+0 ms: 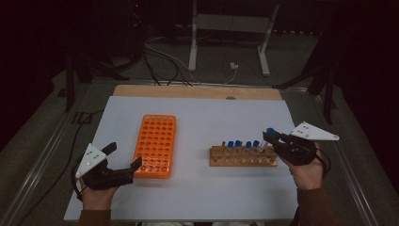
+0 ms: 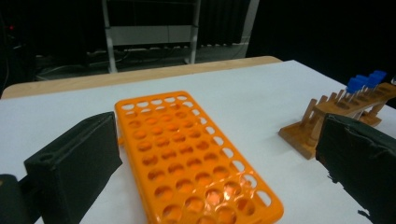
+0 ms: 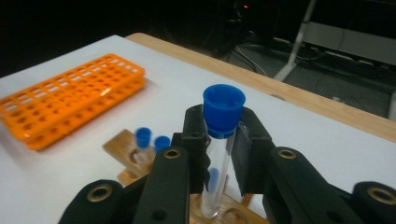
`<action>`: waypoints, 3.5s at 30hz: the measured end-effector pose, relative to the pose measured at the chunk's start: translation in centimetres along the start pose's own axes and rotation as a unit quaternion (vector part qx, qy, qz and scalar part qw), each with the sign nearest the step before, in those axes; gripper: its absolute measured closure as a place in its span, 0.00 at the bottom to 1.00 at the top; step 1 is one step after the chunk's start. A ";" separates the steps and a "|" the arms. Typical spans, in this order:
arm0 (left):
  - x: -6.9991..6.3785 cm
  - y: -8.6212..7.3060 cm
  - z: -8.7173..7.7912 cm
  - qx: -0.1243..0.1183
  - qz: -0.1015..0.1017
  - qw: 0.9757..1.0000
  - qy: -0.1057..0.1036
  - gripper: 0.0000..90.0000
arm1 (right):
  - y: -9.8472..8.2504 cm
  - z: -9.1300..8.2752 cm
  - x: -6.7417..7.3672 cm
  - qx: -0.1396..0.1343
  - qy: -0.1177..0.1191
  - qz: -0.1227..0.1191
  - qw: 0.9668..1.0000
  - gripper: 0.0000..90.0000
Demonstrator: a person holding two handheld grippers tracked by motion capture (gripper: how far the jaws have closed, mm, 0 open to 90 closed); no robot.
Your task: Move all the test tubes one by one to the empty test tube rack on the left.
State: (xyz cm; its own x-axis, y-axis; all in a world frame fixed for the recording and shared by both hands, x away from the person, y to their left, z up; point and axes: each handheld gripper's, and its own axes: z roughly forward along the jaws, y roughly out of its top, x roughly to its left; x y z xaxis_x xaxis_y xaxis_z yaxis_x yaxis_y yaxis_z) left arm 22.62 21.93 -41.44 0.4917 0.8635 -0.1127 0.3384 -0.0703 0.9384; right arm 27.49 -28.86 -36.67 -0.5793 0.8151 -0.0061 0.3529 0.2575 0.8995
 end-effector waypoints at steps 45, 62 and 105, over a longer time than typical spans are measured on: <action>-5.9 2.6 7.3 0.005 0.043 0.992 -0.117 0.01 | 2.9 7.4 8.1 -0.011 0.133 -0.010 0.991 0.85; -8.4 2.6 9.6 0.025 0.075 0.985 -0.153 0.20 | 3.5 9.9 11.4 -0.002 0.175 -0.019 0.984 0.85; -7.6 2.0 9.9 0.027 0.066 0.981 -0.181 0.86 | 3.8 9.4 11.6 -0.040 0.190 0.021 0.981 0.14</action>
State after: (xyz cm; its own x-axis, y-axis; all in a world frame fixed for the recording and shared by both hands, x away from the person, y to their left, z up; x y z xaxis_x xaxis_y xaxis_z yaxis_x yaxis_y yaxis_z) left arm 27.51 10.30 -41.94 0.7839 0.6112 -0.1093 0.2893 -0.2038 0.9353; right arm 29.01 -13.54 -37.43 -0.8030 0.5681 0.1802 0.3315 0.1744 0.9272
